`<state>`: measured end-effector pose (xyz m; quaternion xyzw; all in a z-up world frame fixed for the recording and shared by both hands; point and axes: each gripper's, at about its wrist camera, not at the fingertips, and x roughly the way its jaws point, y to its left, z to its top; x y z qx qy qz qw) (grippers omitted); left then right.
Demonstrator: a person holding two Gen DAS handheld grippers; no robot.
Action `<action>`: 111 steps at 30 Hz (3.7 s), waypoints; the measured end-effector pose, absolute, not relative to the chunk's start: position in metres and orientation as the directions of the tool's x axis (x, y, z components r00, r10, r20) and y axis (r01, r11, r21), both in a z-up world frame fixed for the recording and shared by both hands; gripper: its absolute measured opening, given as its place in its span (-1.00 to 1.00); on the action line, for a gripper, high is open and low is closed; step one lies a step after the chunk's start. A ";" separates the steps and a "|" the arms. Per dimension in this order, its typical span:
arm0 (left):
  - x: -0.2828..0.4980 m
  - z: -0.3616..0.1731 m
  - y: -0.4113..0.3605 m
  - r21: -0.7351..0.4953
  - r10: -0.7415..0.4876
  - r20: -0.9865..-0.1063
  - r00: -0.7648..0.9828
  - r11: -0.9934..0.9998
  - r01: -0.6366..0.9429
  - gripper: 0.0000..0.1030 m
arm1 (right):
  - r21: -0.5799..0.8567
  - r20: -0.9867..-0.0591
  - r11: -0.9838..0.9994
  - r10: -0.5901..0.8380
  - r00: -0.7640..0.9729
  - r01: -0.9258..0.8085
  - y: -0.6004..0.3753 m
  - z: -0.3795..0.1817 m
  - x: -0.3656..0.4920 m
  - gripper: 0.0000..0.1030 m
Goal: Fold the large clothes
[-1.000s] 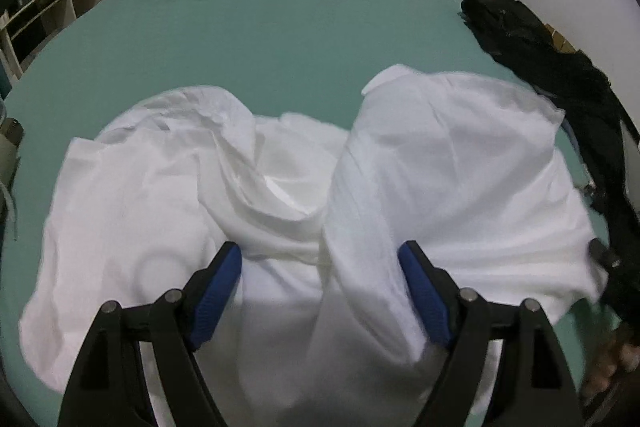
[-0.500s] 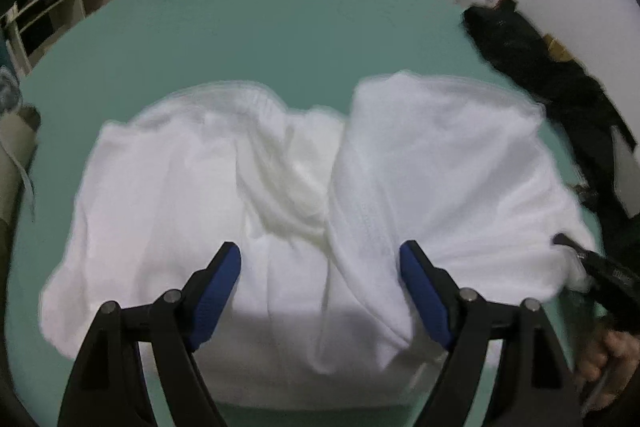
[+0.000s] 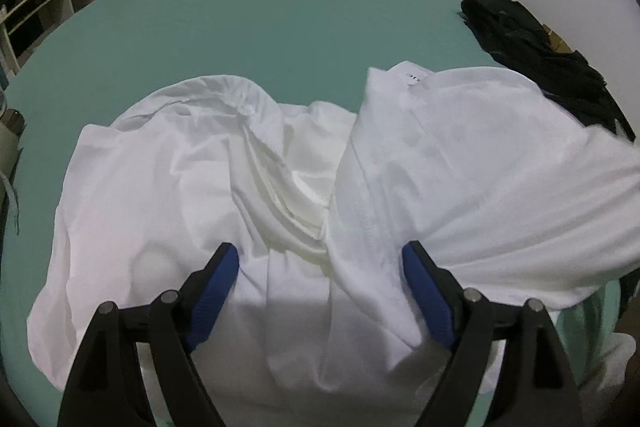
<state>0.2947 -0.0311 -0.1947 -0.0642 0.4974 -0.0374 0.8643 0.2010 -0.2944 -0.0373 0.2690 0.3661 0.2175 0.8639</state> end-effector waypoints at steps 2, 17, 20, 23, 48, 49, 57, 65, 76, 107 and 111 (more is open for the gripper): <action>0.294 -0.190 -0.027 -0.165 -0.150 -0.855 0.497 0.986 0.014 0.64 | 0.595 -0.514 0.774 0.572 0.639 -0.215 -0.274 -0.014 0.201 -0.89; 0.268 -0.156 0.098 -0.321 -0.275 -0.791 0.546 0.947 0.013 0.64 | 0.337 -0.616 0.832 0.549 0.565 -0.442 -0.053 0.049 0.225 -0.89; 0.263 -0.156 0.138 -0.320 -0.248 -0.785 0.567 0.947 -0.029 0.64 | 0.258 -0.677 0.842 0.508 0.532 -0.474 -0.006 0.026 0.228 -0.89; 0.262 -0.159 0.176 -0.332 -0.224 -0.786 0.576 0.939 -0.088 0.64 | 0.219 -0.737 0.833 0.482 0.474 -0.508 0.043 -0.005 0.229 -0.89; 0.281 -0.171 0.138 -0.291 -0.310 -0.813 0.494 0.950 0.117 0.72 | 0.276 -0.771 0.811 0.507 0.386 -0.516 -0.029 -0.032 0.143 0.42; 0.281 -0.177 0.136 -0.271 -0.290 -0.827 0.481 0.956 0.111 0.71 | 0.279 -0.766 0.830 0.496 0.409 -0.484 -0.046 -0.033 0.149 0.42; 0.269 -0.168 0.203 -0.149 0.060 -0.789 0.612 0.947 -0.284 0.66 | 0.507 -0.739 0.836 0.546 0.394 -0.208 -0.105 -0.085 0.214 0.42; 0.271 -0.123 0.154 -0.346 -0.380 -0.695 0.610 0.921 0.179 0.76 | 0.396 -0.806 0.873 0.479 0.349 -0.284 -0.044 -0.127 0.222 0.42; 0.321 -0.187 0.186 -0.143 -0.021 -0.837 0.546 0.973 -0.182 0.69 | 0.420 -0.738 0.859 0.511 0.440 -0.294 -0.097 -0.081 0.203 0.60; 0.244 -0.229 0.144 -0.438 -0.427 -0.795 0.431 0.895 0.081 -0.66 | 0.490 -0.760 0.822 0.566 0.319 -0.289 -0.091 -0.104 0.204 -0.70; 0.189 -0.221 0.115 -0.449 -0.459 -0.806 0.374 0.886 0.120 -0.43 | 0.408 -0.807 0.849 0.507 0.304 -0.335 -0.116 -0.083 0.173 -0.75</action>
